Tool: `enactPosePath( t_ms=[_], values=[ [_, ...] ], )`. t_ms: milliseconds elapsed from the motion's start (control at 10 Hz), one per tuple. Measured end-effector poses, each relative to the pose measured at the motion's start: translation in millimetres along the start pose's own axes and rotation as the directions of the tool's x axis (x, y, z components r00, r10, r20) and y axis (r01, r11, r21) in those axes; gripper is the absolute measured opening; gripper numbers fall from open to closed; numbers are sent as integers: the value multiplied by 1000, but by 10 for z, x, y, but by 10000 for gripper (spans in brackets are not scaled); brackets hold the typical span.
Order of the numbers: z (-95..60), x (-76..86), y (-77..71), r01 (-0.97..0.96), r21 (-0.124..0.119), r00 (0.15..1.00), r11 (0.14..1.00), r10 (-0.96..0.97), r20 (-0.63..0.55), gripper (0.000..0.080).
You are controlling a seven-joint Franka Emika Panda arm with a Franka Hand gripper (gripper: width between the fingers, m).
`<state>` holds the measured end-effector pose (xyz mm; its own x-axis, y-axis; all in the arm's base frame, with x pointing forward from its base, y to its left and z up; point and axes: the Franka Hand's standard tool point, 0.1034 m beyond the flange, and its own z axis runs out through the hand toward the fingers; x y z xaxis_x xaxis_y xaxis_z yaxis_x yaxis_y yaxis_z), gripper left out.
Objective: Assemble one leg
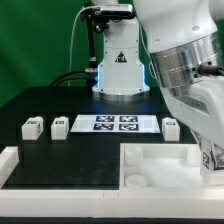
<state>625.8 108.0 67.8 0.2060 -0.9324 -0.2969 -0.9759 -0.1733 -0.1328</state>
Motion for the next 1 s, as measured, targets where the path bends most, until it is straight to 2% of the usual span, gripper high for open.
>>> enactPosePath(
  t_ms=[100, 200, 300, 400, 700, 800, 900, 1000],
  values=[
    [3, -3, 3, 41, -5, 999, 999, -41, -3, 369],
    [-8, -35, 6, 171, -28, 985, 985, -171, -10, 369],
    [-35, -81, -16, 315, -45, 948, 948, -317, -24, 548],
    [-23, -64, -8, 402, -47, 915, 915, -403, -20, 631],
    [-15, -58, -1, 618, -54, 785, 785, -619, -8, 644],
    [-21, -71, -8, 751, -84, 656, 655, -754, -13, 649],
    [-31, -72, -17, 845, -101, 527, 525, -850, -8, 649],
    [-36, -12, -17, 923, -102, 374, 371, -928, 5, 649]
  ],
)
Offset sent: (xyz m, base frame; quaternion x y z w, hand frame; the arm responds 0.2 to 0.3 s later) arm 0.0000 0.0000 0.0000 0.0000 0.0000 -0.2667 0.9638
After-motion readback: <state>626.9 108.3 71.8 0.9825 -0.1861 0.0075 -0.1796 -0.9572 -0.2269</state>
